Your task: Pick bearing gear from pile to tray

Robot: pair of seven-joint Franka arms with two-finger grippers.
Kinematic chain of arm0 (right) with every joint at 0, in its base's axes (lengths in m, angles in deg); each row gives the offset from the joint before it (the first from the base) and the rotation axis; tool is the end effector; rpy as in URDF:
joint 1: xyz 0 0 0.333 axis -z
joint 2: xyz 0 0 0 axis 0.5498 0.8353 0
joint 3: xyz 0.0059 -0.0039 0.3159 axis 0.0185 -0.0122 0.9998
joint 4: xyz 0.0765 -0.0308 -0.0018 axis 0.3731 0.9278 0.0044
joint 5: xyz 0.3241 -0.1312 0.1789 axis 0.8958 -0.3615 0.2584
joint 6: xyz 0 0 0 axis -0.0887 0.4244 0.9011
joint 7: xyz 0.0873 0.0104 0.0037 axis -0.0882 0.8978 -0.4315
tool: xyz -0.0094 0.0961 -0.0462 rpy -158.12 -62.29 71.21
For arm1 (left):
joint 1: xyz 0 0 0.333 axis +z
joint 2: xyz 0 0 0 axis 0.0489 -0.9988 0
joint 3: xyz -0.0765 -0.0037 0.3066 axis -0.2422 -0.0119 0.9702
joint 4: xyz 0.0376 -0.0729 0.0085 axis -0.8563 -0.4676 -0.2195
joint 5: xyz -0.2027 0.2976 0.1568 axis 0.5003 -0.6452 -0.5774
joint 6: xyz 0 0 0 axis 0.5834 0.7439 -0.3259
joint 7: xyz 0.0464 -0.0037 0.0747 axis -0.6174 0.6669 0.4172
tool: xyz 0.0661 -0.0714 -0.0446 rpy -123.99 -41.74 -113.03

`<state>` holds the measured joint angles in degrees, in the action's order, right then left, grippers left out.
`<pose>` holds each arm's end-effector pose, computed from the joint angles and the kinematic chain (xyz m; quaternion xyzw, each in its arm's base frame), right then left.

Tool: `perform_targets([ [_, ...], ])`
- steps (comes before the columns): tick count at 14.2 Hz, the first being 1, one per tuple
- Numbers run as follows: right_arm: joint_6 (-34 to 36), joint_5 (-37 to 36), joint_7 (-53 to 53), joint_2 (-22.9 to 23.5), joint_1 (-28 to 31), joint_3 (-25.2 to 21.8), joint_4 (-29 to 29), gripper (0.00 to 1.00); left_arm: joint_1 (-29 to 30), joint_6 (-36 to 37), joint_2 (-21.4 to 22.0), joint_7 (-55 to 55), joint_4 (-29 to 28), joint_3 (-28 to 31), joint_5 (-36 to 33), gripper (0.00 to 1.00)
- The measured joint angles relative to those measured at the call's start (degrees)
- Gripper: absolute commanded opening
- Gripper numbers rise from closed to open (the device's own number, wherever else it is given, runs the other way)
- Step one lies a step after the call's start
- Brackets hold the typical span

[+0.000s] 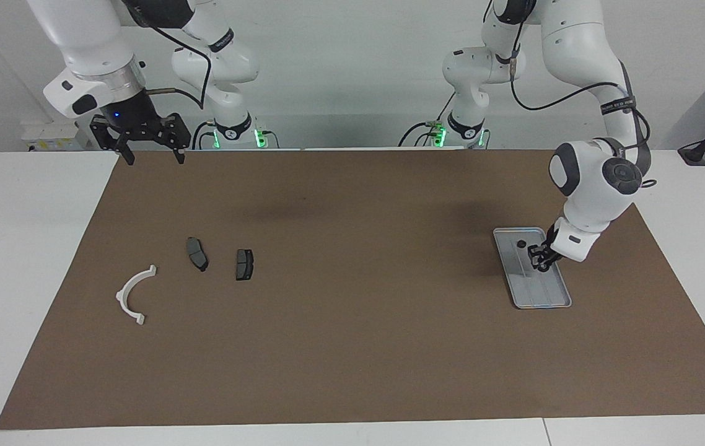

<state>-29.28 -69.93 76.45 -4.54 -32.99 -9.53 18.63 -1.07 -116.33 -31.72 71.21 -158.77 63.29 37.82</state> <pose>0.5334 0.0124 0.6330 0.9998 0.0115 -0.0074 0.0125 0.6117 0.0034 0.3242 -0.9982 -0.0589 0.0085 0.0054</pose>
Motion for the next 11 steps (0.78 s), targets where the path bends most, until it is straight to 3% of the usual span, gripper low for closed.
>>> perform_targets([
  [8, 0.0, 0.0, 0.0, 0.0, 0.05, -0.1, 0.0, 1.0, 0.1, -4.99, -1.25, -0.06, -2.57, -0.34, 2.53, 0.01],
  [9, 0.0, 0.0, 0.0, 0.0, 0.05, -0.11, 0.0, 1.0, 0.1, -5.25, -0.92, -0.06, -3.01, -0.36, 2.55, 0.21],
  [10, 0.0, 0.0, 0.0, 0.0, 0.05, -0.1, 0.0, 1.0, 0.1, -5.49, -0.8, -0.06, -3.23, -0.39, 2.55, 0.76],
  [11, 0.0, 0.0, 0.0, 0.0, 0.05, -0.1, 0.0, 1.0, 0.1, -5.52, -0.8, -0.06, -3.24, -0.39, 2.55, 1.0],
])
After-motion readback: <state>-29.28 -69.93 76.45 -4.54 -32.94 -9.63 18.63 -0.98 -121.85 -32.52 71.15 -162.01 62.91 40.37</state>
